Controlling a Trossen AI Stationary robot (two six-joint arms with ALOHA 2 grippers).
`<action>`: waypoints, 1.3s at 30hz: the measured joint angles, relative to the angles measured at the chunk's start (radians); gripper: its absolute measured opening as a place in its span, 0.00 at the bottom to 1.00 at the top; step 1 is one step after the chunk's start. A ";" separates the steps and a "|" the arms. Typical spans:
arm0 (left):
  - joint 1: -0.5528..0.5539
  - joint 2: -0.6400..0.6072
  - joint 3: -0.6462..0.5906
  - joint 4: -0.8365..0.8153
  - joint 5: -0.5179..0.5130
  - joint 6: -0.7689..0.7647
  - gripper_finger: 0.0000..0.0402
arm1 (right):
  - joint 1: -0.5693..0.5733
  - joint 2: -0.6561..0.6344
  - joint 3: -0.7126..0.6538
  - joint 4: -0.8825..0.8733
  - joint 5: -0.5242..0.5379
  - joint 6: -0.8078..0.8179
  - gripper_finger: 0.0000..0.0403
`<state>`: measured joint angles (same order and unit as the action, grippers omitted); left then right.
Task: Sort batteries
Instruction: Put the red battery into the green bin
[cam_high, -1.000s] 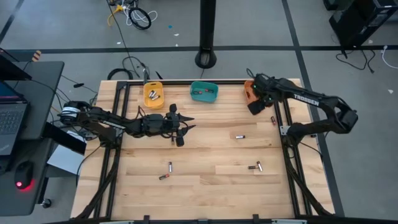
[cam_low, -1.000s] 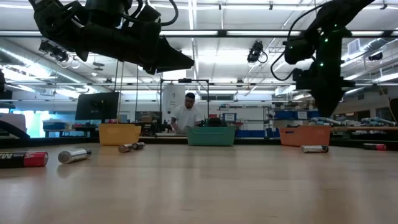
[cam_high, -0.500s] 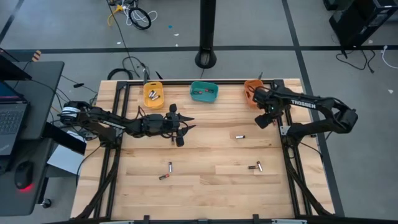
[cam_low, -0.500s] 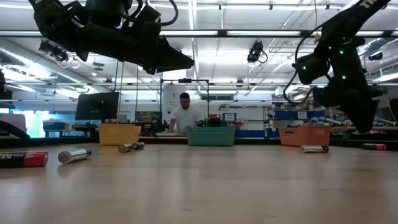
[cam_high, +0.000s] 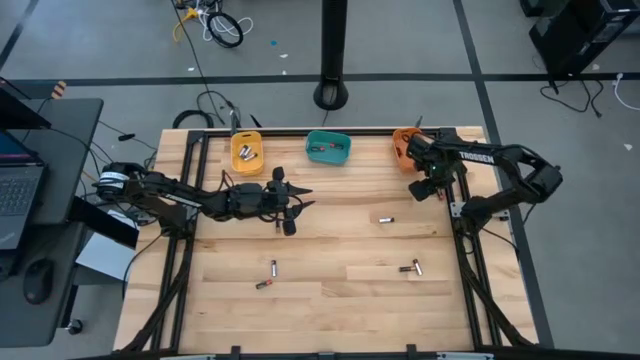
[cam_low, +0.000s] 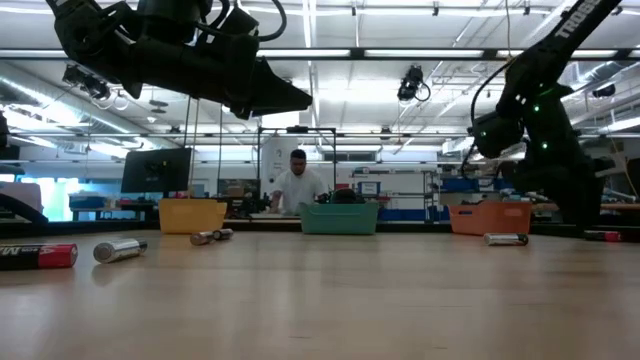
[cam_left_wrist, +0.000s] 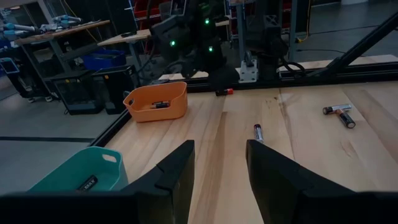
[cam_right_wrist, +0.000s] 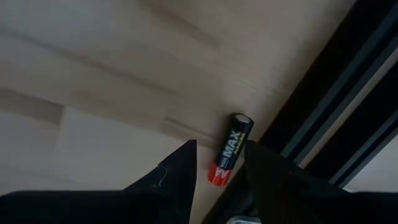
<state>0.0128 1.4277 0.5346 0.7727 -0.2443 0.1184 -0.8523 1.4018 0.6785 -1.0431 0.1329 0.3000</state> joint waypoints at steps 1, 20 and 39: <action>0.000 0.000 0.000 0.000 0.000 0.000 0.38 | -0.005 0.013 0.000 0.000 0.000 0.000 0.36; 0.000 0.000 0.000 -0.002 0.000 0.000 0.38 | -0.040 0.142 0.002 0.011 -0.012 -0.023 0.35; 0.000 0.000 0.000 -0.002 0.000 0.000 0.38 | 0.038 0.141 0.002 0.024 -0.125 -0.082 0.18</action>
<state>0.0127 1.4277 0.5346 0.7708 -0.2443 0.1184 -0.8139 1.5425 0.6804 -1.0192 0.0083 0.2178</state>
